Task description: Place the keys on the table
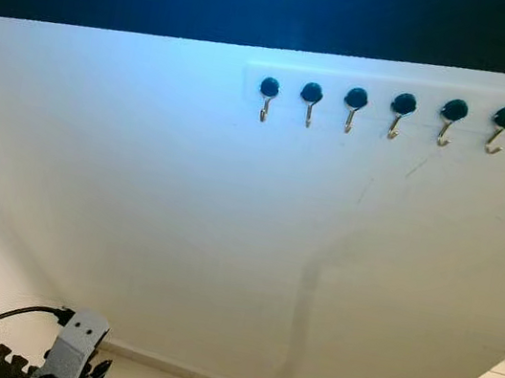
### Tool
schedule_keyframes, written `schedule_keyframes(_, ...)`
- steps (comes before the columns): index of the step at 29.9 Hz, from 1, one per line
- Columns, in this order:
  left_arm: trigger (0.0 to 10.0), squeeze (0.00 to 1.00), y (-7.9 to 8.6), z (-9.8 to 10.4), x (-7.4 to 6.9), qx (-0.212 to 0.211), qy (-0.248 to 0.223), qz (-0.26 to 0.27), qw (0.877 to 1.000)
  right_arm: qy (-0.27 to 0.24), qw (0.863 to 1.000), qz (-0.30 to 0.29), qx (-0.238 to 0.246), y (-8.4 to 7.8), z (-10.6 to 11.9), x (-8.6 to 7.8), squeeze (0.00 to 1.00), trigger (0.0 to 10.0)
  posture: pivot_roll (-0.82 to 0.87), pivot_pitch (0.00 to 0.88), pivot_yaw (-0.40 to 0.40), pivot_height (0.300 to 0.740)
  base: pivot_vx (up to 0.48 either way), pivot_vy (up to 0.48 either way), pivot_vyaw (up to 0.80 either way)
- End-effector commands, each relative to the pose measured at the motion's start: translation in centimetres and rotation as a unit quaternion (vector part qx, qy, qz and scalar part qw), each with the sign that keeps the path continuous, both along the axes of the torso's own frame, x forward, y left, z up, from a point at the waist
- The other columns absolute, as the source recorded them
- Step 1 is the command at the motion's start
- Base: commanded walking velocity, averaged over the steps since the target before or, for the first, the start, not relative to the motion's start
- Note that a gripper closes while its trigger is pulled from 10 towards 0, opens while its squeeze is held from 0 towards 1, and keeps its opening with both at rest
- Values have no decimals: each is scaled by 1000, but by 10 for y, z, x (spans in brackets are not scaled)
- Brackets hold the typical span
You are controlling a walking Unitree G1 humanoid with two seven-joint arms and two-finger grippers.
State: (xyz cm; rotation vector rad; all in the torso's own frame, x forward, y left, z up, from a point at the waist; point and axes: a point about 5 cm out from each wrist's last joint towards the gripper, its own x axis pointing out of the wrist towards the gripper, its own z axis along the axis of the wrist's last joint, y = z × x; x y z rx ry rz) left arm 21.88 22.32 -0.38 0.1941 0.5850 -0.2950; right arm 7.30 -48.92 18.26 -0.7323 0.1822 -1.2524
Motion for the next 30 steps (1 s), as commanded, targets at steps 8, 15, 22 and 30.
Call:
schedule_keyframes(8,10000,0,7,-8,-5,15,4,5,1000,-5,1000,-8,28,2,-18,-2,0,10000,-149,144,91,740,0,0,0)
schedule_keyframes(15,10000,0,7,-10,-3,15,0,7,1000,-9,997,-52,63,-4,-30,-26,0,10000,-154,150,86,740,0,0,0)
schedule_keyframes(22,10000,0,7,-12,-1,15,1,7,1000,34,992,54,112,15,-57,-24,0,10000,-167,158,91,740,0,0,0)
schedule_keyframes(30,10000,0,6,-12,3,15,0,1,1000,-13,968,184,169,38,-69,-7,0,10000,-173,160,102,740,0,0,0)
